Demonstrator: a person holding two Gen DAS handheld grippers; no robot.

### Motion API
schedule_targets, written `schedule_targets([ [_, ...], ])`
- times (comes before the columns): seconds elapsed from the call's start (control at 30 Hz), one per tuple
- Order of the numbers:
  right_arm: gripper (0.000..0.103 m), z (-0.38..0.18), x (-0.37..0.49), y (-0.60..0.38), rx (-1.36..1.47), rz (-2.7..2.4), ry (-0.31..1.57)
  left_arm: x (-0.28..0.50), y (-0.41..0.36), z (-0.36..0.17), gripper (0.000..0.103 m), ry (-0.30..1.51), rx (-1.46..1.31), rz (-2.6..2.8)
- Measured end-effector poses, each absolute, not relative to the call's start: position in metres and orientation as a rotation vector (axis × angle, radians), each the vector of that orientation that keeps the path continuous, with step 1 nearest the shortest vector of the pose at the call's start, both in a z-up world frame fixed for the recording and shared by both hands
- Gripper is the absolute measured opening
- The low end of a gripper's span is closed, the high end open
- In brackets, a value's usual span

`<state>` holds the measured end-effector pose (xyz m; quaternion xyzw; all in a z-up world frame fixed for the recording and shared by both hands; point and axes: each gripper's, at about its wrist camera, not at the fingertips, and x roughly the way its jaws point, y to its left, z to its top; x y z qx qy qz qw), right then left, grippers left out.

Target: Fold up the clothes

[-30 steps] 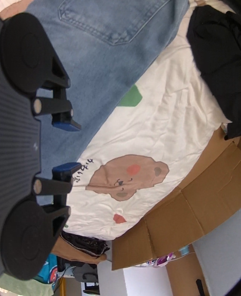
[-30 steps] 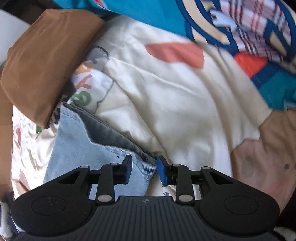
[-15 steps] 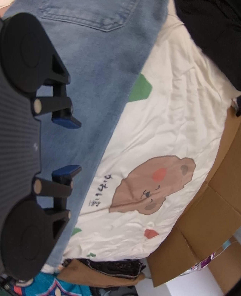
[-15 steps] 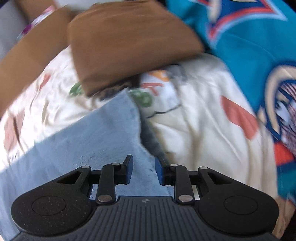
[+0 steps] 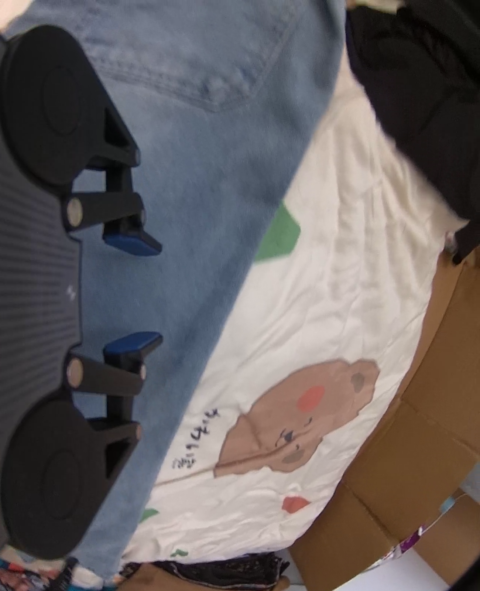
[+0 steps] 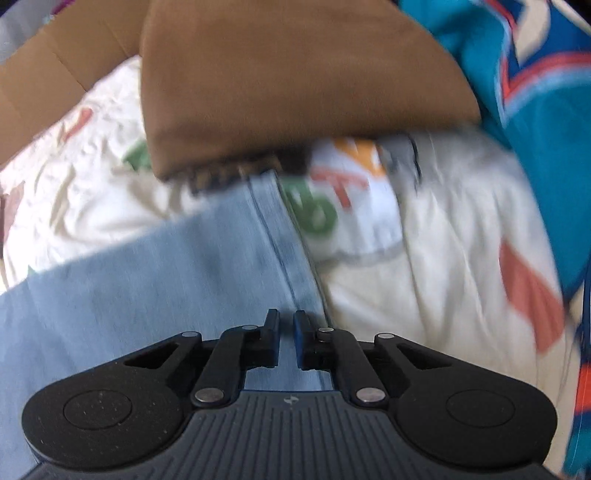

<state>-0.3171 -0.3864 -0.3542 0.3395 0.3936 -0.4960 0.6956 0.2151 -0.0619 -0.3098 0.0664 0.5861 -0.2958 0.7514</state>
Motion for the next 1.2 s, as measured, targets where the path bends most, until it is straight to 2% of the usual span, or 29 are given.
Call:
schedule_targets([
  [0.27, 0.015, -0.349, -0.289, -0.408, 0.66, -1.073, 0.828, 0.222, -0.029, -0.304, 0.049, 1.179, 0.162, -0.592],
  [0.77, 0.012, -0.364, -0.266, -0.429, 0.687, -1.104, 0.846, 0.275, -0.05, -0.337, 0.049, 1.034, 0.39, -0.494],
  [0.8, 0.012, -0.364, -0.266, -0.431, 0.692, -1.1, 0.841, 0.276, -0.05, -0.333, 0.044, 1.016, 0.388, -0.481],
  [0.83, 0.012, -0.364, -0.266, -0.434, 0.702, -1.095, 0.835, 0.276, -0.047, -0.326, 0.033, 0.995, 0.388, -0.468],
  [1.0, 0.012, -0.361, -0.267, -0.444, 0.751, -1.106, 0.817, 0.272, -0.023, -0.29, 0.034, 0.914, 0.411, -0.425],
  [1.2, 0.014, -0.344, -0.266, -0.432, 0.697, -1.108, 0.792, 0.297, 0.011, -0.293, 0.033, 0.912, 0.39, -0.307],
])
